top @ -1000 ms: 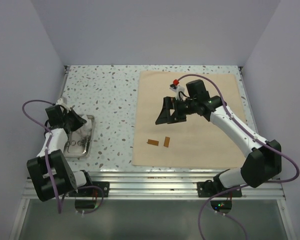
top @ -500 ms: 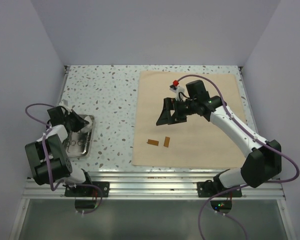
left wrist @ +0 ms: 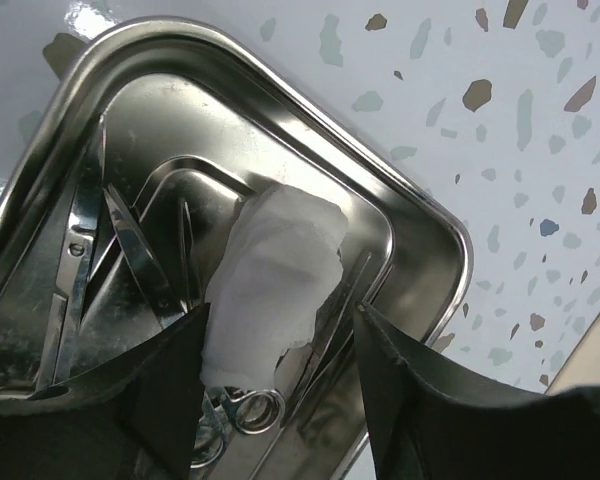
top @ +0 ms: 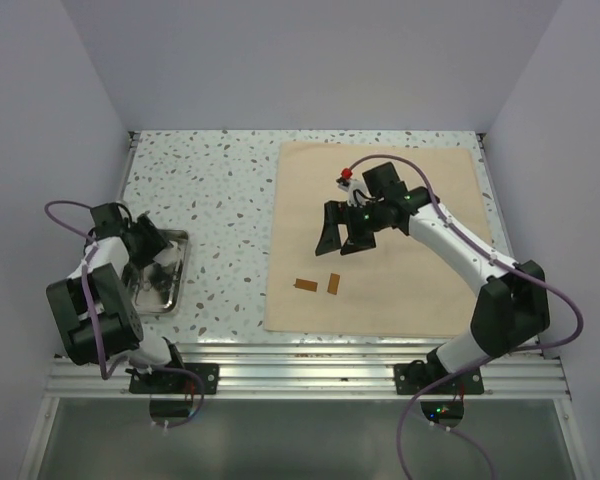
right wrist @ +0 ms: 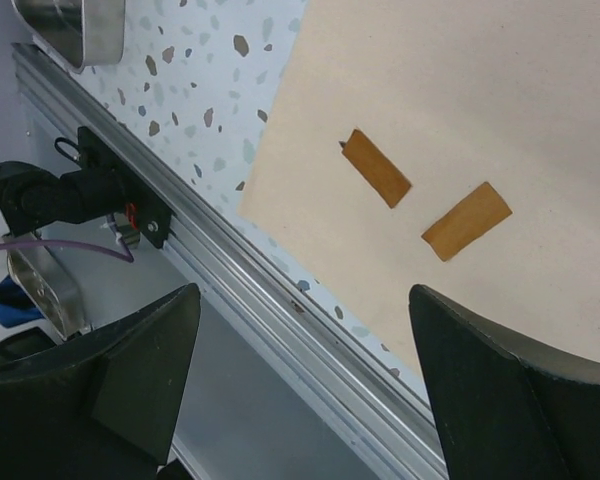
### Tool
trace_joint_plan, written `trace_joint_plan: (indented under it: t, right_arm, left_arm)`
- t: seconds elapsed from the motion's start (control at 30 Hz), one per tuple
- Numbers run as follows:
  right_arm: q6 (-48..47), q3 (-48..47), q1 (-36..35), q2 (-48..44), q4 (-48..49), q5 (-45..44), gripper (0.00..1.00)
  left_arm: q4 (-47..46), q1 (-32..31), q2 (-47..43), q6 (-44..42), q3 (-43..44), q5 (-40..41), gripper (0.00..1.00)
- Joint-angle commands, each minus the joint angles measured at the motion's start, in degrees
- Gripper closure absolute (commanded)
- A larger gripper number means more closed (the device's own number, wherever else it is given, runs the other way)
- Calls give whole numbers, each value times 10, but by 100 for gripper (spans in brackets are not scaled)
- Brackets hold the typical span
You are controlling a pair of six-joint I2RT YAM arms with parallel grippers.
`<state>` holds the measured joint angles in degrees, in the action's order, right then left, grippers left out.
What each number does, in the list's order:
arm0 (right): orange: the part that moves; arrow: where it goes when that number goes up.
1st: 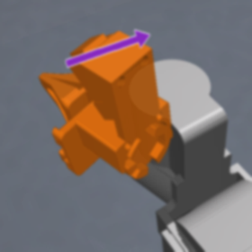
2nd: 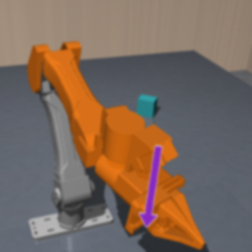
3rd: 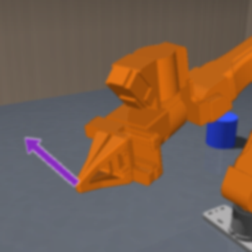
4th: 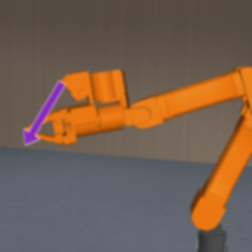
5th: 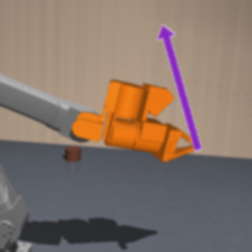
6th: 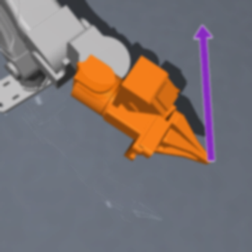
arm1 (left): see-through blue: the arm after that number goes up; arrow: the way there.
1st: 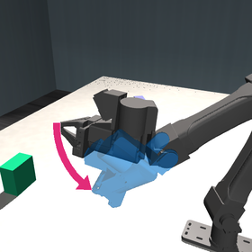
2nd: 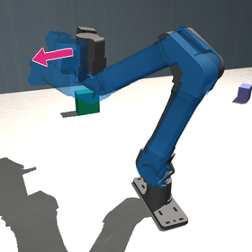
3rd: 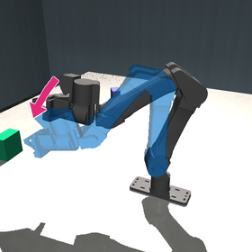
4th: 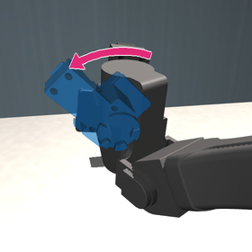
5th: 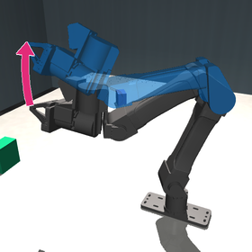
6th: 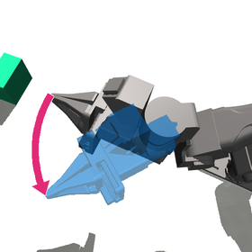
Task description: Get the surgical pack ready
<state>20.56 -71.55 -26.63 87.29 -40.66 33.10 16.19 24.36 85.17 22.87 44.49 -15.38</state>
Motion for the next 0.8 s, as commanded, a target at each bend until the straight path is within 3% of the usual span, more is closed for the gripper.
trace_joint_plan:
  t: [0.0,0.3,0.37,0.53,0.77]
  right_arm:
    - [4,-6,-2,10,-18,-30,12]
    - [15,-23,-2,70,-35,-93,18]
    - [26,-20,-1,89,-28,-103,27]
    - [58,-2,-2,120,-3,-111,39]
    - [74,34,-2,135,30,-100,52]
  left_arm:
    - [55,3,-35,-20,33,26,38]
    - [86,-25,-125,28,12,29,33]
    - [92,-69,-135,40,15,46,33]
    - [106,-190,-176,71,24,83,34]
    - [155,-240,-200,25,44,67,35]
